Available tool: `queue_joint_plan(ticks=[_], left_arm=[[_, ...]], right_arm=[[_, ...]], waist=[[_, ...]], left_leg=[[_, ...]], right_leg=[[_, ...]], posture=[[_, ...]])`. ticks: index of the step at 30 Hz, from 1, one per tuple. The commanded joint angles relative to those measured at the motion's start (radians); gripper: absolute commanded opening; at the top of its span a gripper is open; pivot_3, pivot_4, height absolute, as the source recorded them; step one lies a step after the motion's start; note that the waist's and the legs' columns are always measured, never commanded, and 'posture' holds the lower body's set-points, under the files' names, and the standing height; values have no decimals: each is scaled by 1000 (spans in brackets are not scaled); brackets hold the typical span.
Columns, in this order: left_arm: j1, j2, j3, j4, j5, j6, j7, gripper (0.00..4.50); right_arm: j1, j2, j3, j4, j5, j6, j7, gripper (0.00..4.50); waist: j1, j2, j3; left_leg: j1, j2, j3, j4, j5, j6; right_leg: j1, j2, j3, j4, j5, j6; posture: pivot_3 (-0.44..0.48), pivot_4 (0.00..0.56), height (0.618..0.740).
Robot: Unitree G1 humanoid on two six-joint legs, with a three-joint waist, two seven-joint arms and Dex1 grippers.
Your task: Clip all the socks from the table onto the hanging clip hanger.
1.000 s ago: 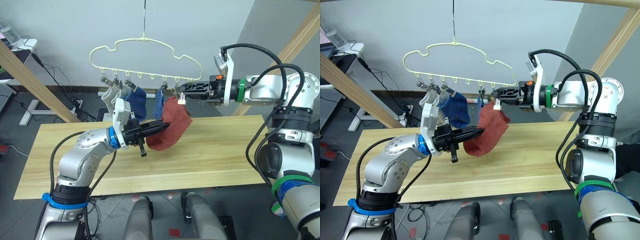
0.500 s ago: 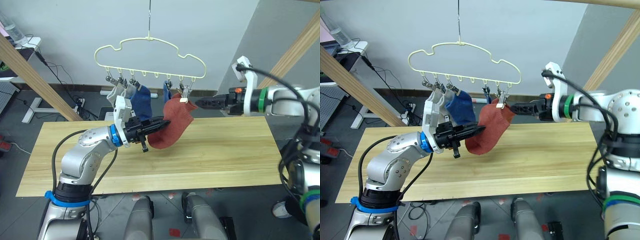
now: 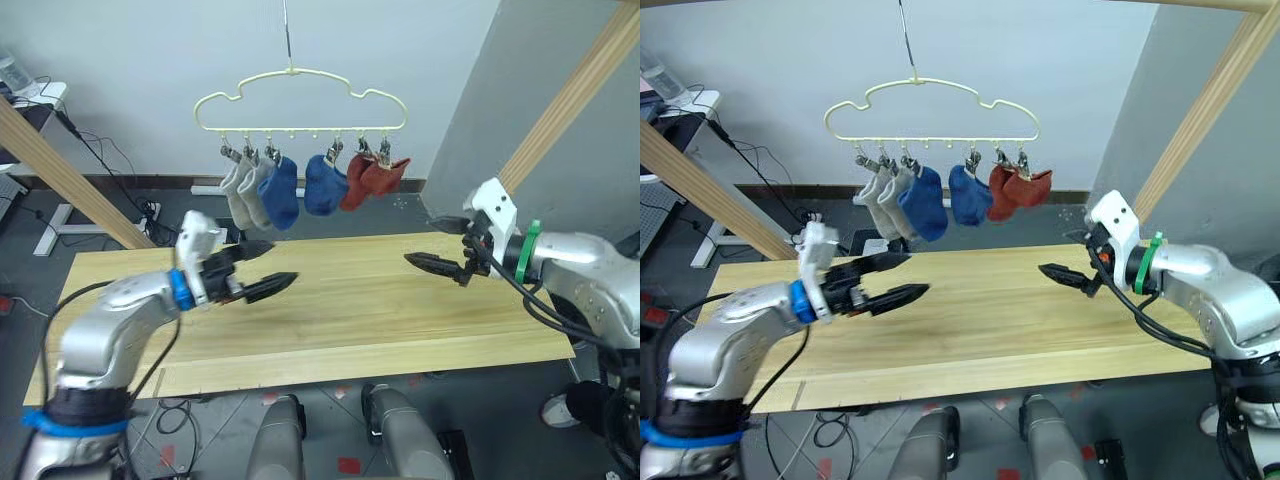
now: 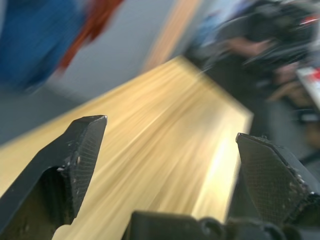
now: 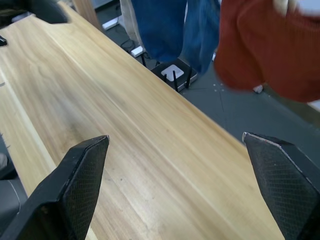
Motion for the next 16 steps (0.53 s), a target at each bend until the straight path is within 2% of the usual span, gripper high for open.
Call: queue_joint_plan(ticks=[1,6,10,12,16], left_arm=[[74,35,114,-67,-16,11,36,4493],[179,46,180,-131,100,-29,172,4493],[219,31,223,-181,51,-1,183,4493],[236,39,210,-197,103,-10,216,4493],[222,34,194,-190,107,-26,209,4493]], right_arm=[[34,31,-49,-33,-36,-76,7,4500],[93,61,-38,-42,-120,-164,11,4500],[110,88,-49,-44,-151,-189,3,4500],[118,104,-53,-50,-147,-174,-2,4500],[134,124,-48,-81,-147,-155,-9,4500]], waist=[[5,0,0],[20,0,0],[26,-1,-1],[29,-2,-1],[36,-2,-2]], left_leg=[[0,0,0,0,0,0],[1,-1,0,1,0,0],[1,-1,0,1,0,0],[1,-1,0,1,0,0],[1,-1,0,1,0,0]], right_leg=[[1,0,0,0,0,0],[1,-1,0,1,0,0],[2,-1,0,1,0,0],[2,-1,0,1,0,0],[2,-1,-1,1,0,0]], posture=[[34,261,740],[69,249,740],[90,239,740],[95,236,740],[101,232,740]])
